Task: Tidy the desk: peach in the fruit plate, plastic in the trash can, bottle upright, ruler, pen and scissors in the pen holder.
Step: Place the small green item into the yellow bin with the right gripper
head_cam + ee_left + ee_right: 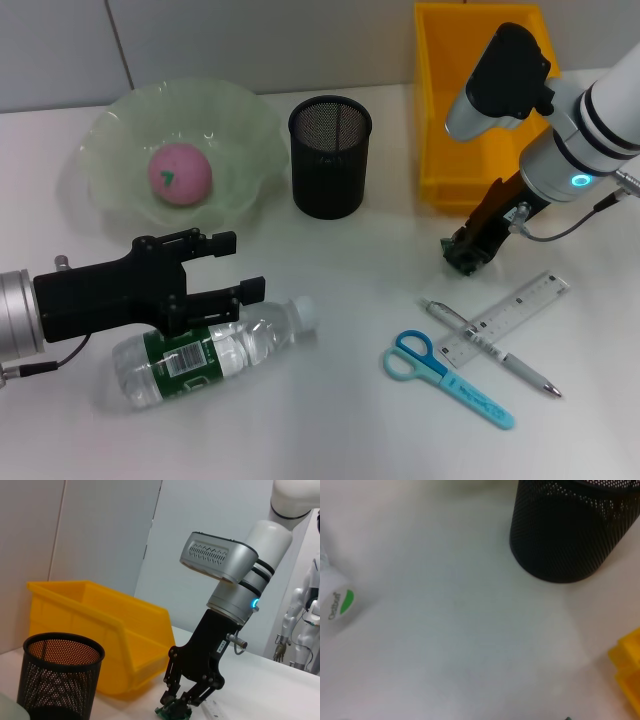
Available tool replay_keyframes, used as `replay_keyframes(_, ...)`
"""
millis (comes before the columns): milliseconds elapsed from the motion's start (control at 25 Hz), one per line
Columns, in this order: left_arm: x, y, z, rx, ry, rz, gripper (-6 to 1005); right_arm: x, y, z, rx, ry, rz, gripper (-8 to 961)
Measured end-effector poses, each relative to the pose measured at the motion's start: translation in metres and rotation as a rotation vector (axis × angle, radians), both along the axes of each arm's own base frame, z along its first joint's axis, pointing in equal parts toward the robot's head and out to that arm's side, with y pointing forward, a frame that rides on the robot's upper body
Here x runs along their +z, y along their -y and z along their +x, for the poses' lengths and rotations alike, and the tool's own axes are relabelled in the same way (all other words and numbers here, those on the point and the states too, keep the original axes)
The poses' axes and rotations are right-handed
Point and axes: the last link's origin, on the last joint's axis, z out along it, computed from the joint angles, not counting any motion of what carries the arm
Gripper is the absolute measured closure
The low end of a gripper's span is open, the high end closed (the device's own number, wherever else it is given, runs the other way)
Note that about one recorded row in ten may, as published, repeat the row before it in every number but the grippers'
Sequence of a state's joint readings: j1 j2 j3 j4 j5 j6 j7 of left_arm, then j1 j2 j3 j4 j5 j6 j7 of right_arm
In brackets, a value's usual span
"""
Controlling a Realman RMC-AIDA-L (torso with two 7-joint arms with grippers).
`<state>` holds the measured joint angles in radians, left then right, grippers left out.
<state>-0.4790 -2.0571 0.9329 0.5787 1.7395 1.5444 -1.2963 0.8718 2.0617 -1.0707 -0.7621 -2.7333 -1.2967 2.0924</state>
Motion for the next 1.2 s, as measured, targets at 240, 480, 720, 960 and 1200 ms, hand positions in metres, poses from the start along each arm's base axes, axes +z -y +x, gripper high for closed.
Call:
replay_keyframes(240, 0.000, 0.000, -0.001, 0.002, 0.000, 0.002, 243, 0.003, 0.001, -0.008, 0.005, -0.029, -0.004, 729)
replay_keyframes(480, 0.001, 0.001, -0.001, 0.004, 0.000, 0.001, 243, 0.016, 0.003, -0.024, 0.014, -0.114, 0.005, 728)
replay_keyframes(720, 0.001, 0.000, -0.002, 0.006, -0.003, 0.003, 243, 0.035, 0.003, -0.036, 0.021, -0.193, 0.039, 727)
replay_keyframes(960, 0.002, 0.000, -0.002, 0.005, -0.002, 0.003, 243, 0.059, 0.003, -0.046, 0.038, -0.301, 0.093, 726)
replay_keyframes(1200, 0.002, 0.000, -0.002, 0.004, -0.001, 0.002, 243, 0.082, -0.001, -0.049, 0.039, -0.380, 0.165, 725)
